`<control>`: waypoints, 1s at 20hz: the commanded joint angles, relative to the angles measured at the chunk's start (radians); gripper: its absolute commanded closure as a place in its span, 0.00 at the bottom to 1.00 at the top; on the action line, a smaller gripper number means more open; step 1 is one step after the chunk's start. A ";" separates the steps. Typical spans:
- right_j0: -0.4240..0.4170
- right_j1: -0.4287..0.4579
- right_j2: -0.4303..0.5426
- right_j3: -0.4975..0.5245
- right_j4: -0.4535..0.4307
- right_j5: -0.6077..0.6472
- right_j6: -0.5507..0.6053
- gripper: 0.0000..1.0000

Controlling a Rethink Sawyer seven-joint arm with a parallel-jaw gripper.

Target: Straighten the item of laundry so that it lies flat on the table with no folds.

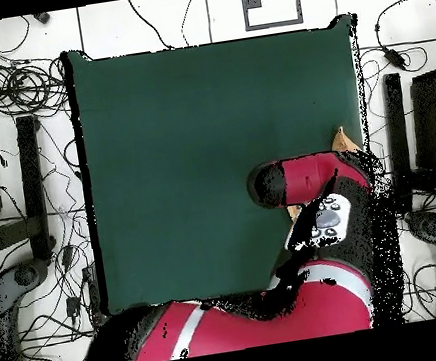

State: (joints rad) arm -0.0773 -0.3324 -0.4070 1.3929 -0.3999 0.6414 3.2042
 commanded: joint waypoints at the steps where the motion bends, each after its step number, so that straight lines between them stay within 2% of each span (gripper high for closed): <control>1: 0.090 0.048 0.022 0.127 0.067 -0.067 0.197 0.00; 15: 0.079 0.099 -0.001 0.109 0.090 -0.103 0.177 0.00; 20: 0.077 0.169 -0.012 0.050 0.100 -0.100 0.194 0.00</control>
State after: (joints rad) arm -0.0116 -0.3070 -0.4477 1.4353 -0.3616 0.6146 3.2042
